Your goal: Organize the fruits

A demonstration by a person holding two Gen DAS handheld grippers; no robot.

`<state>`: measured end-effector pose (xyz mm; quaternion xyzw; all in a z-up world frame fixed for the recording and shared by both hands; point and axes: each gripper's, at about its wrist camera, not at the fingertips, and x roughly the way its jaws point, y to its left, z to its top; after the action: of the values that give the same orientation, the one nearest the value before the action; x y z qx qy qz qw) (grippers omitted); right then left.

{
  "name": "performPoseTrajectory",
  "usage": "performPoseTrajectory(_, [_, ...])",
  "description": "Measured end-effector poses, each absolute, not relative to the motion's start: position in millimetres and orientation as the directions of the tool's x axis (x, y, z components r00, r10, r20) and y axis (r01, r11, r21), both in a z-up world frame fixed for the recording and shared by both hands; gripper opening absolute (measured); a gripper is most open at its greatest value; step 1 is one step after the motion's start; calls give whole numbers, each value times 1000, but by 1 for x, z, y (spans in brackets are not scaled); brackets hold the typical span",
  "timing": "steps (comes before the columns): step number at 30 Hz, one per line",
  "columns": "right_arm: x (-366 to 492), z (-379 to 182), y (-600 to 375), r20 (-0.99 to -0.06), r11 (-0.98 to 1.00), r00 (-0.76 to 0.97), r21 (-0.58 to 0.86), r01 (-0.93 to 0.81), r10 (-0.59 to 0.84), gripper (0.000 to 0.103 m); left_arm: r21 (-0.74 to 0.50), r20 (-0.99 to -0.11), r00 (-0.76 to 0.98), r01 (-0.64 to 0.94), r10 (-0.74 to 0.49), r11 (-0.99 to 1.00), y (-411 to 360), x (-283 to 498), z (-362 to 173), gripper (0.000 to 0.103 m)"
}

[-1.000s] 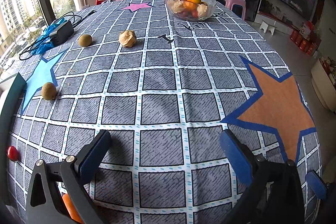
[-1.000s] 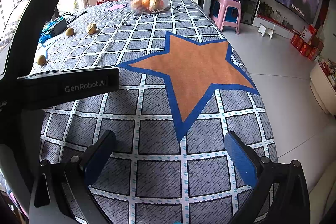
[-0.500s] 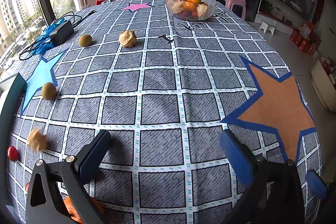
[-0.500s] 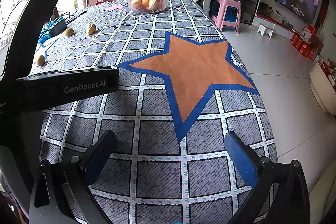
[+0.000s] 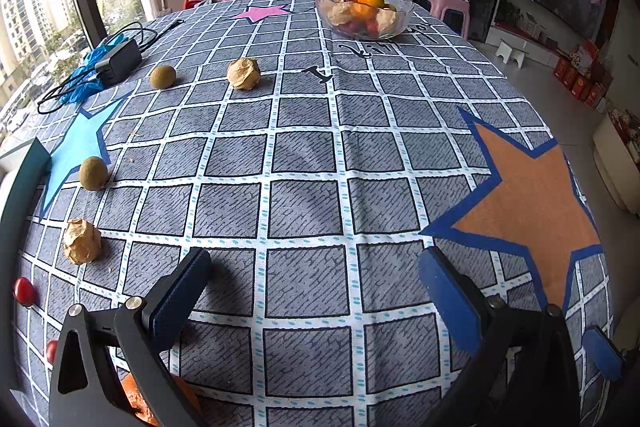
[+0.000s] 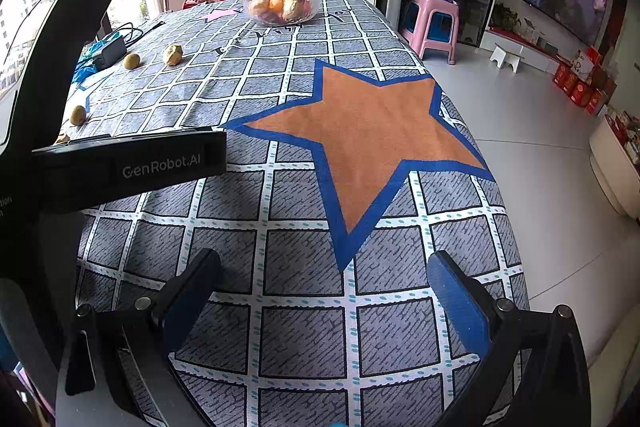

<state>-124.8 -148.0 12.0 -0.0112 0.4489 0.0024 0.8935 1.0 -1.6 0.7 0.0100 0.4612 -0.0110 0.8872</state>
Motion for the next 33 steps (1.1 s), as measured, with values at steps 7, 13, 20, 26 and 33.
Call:
performPoseTrajectory(7, [-125,12,-148,-802,1000,597,-18,-14,-6,103,8,-819,574,25,-8,1000,-5,2,2,103])
performPoseTrajectory(13, [-124,12,-148,-803,1000,596,-18,-15,-6,103,6,-848,528,85,-40,996,-3,11,2,103])
performPoseTrajectory(20, [-119,12,-148,-805,1000,594,-22,-11,-12,103,-21,-890,441,214,-116,977,-1,25,5,103])
performPoseTrajectory(26, [-125,13,-151,-806,1000,592,-23,-9,-13,103,-184,-901,353,213,-251,960,29,21,26,103])
performPoseTrajectory(33, [-131,17,-142,-801,999,598,-41,7,-37,103,-119,-830,500,275,-248,954,83,-47,66,103])
